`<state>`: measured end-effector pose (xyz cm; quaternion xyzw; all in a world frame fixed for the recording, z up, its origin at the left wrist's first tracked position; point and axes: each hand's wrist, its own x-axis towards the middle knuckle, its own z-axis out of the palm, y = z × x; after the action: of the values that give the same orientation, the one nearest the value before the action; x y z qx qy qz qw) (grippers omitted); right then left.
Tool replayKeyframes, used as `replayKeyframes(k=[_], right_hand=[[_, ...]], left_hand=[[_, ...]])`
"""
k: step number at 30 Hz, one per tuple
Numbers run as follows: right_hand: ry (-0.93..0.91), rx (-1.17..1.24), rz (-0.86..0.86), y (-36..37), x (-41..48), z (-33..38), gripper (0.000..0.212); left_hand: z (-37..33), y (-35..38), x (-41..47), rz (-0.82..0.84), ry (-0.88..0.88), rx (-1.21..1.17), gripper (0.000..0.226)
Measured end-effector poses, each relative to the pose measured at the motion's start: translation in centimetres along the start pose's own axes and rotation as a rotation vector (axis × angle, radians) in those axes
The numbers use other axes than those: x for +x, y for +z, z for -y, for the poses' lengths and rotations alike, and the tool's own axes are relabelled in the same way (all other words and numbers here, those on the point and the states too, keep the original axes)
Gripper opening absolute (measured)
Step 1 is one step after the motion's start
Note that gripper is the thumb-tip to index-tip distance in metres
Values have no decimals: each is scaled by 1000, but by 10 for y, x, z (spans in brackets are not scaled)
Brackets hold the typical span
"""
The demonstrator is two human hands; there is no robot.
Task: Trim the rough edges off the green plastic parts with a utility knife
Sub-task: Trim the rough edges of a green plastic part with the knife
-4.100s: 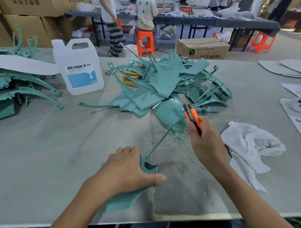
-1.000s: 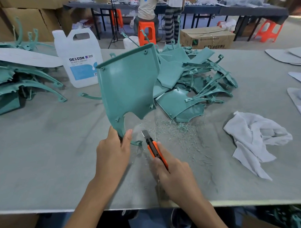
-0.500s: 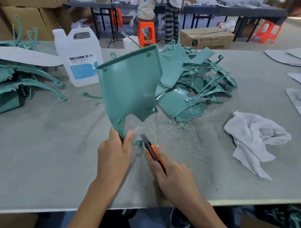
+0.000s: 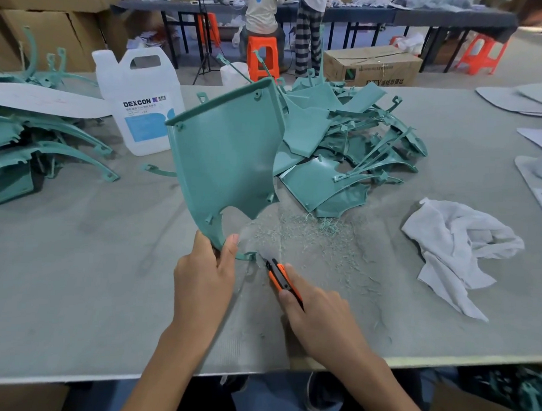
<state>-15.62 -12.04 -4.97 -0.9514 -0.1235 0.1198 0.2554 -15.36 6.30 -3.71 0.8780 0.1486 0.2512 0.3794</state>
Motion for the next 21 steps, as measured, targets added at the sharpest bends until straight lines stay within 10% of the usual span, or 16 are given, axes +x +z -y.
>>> replayKeyframes(k=[21], right_hand=[[17, 238, 0, 8, -10, 23, 37]], left_hand=[[3, 3, -21, -46, -72, -72, 34]])
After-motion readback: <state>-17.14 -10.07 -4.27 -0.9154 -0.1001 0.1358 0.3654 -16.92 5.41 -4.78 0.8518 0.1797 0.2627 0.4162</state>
